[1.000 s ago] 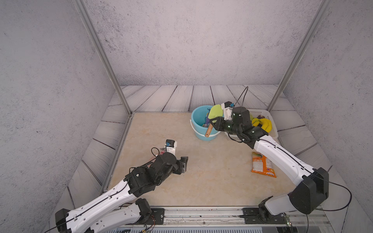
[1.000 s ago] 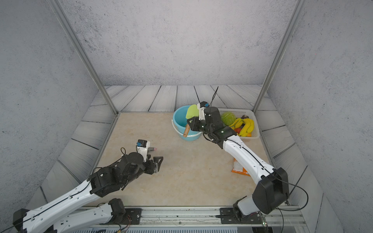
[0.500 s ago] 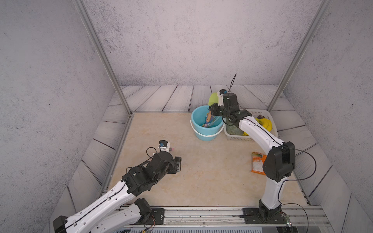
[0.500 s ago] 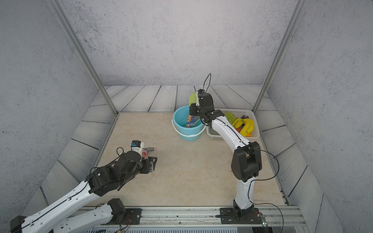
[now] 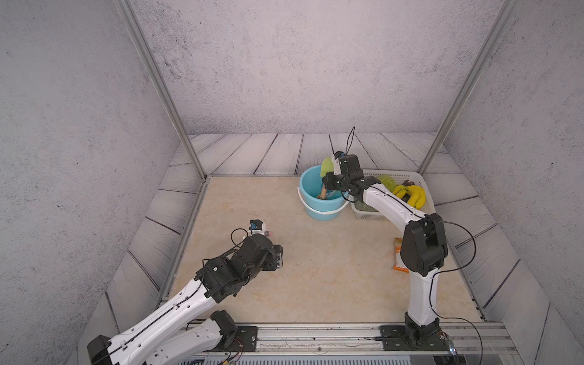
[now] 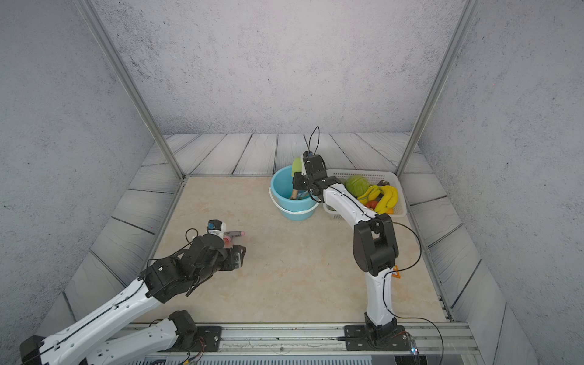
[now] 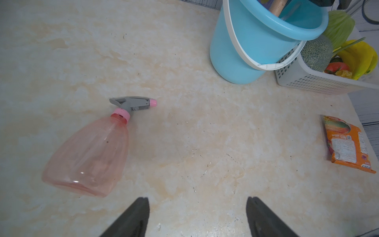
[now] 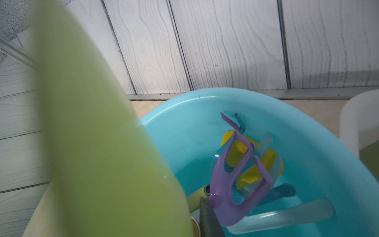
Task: Organize the gardening tools
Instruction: Place the gardening tool in the container.
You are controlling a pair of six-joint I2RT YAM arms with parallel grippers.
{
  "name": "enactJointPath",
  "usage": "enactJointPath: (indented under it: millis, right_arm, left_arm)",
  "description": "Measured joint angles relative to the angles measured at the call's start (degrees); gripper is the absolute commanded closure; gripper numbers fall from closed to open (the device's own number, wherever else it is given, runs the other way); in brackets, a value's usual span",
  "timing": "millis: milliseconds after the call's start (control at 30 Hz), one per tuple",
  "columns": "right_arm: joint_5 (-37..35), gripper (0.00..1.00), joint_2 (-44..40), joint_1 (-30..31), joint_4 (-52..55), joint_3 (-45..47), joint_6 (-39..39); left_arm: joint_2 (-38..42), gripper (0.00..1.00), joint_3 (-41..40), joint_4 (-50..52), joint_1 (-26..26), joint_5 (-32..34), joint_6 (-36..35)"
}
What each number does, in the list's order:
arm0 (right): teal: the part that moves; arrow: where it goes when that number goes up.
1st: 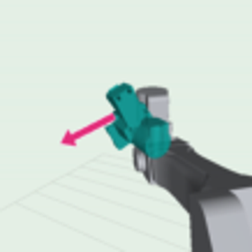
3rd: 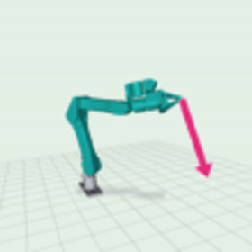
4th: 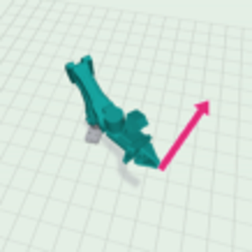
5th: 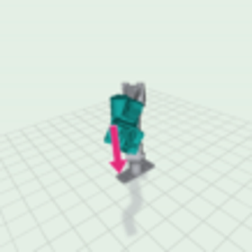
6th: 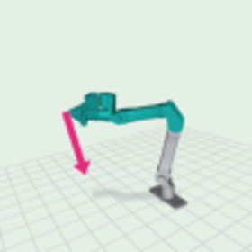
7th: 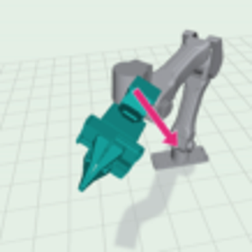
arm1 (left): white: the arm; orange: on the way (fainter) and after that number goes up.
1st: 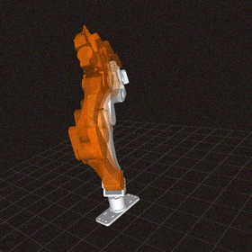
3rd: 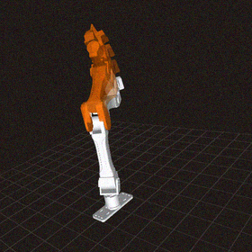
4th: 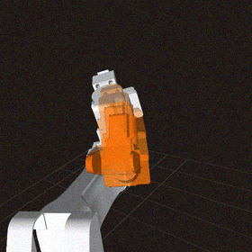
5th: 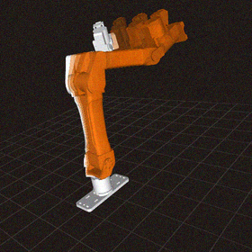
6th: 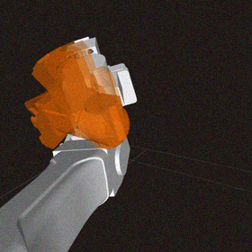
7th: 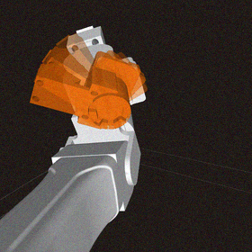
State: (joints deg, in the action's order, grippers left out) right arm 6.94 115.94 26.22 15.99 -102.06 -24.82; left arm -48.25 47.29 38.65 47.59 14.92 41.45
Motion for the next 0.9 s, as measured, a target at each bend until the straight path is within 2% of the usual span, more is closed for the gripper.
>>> enactJointPath:
  millis: [100,167,500,633,900]
  right_arm:
    - [-0.02,0.59,0.0,0.24,0.09,0.09,0.35]
    - [-0.02,0.54,0.0,0.37,0.11,0.07,0.26]
    - [-0.04,0.49,-2.23,0.44,3.78,1.16,1.11]
    - [-0.28,0.46,-9.44,0.44,4.33,7.1,1.03]
    - [0.17,0.39,-29.14,0.44,3.72,22.99,-0.42]
  left_arm:
    - [-0.13,0.19,0.0,-0.22,-0.22,-0.31,0.02]
    - [-0.13,0.19,-0.02,-0.24,-0.39,-0.39,0.02]
    - [-1.03,0.19,0.5,0.81,-1.79,-1.75,-0.11]
    - [-2.08,0.19,1.66,1.86,-2.12,-2.25,-0.2]
    - [-5.07,0.18,4.13,3.61,-2.27,-4.13,-0.22]
